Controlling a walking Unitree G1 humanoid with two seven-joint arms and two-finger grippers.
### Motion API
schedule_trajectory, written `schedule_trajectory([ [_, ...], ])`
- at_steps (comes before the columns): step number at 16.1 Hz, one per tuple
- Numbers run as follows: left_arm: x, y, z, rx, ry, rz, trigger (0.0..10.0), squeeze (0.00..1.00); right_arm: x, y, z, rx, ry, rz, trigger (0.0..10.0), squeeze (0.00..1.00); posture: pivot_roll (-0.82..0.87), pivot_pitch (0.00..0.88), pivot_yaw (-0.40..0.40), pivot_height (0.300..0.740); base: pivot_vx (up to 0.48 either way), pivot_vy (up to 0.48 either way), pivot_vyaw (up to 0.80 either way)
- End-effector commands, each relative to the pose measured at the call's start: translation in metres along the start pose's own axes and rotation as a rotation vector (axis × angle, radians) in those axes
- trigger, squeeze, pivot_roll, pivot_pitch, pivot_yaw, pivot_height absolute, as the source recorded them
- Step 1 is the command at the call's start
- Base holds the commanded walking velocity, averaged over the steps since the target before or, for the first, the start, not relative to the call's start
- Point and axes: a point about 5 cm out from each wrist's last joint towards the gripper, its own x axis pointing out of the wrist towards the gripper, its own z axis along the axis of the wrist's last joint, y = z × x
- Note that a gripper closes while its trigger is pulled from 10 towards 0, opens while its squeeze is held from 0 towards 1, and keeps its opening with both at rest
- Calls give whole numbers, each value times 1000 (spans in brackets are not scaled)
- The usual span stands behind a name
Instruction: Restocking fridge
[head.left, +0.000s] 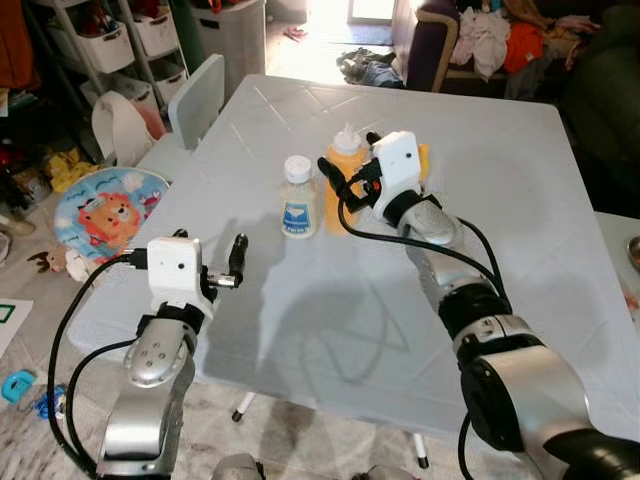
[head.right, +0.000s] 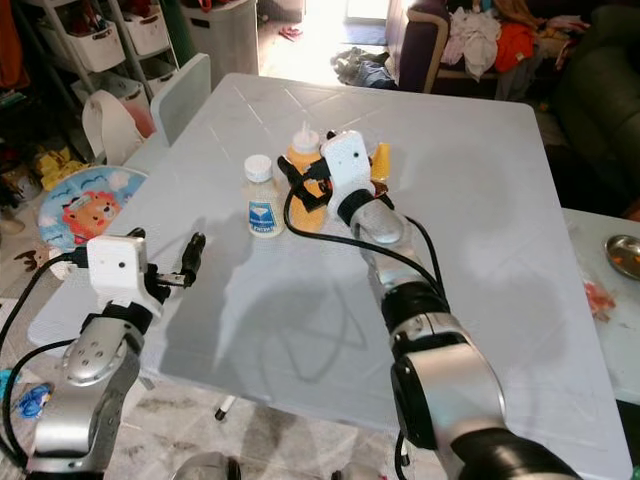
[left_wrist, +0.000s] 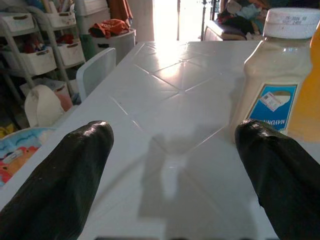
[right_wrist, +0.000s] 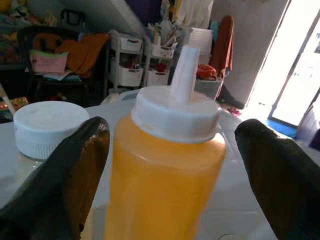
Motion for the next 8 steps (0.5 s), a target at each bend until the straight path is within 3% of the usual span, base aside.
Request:
schedule_trajectory([
  [1, -2, 3, 2, 16, -1, 2, 10000, 0, 5, -2, 8, 9, -25, 2, 10000, 0, 116, 46, 1, 740, 0, 0, 0],
  [7, -7, 5, 2, 28, 13, 5, 10000, 0, 8, -2, 4, 61, 4, -10, 10000, 0, 132, 58, -1, 740, 0, 0, 0],
  [8, -7, 6, 2, 29, 14, 6, 10000, 0, 8, -2, 3, 67, 9, -10, 9608, 0, 135, 59, -3, 740, 0, 0, 0],
])
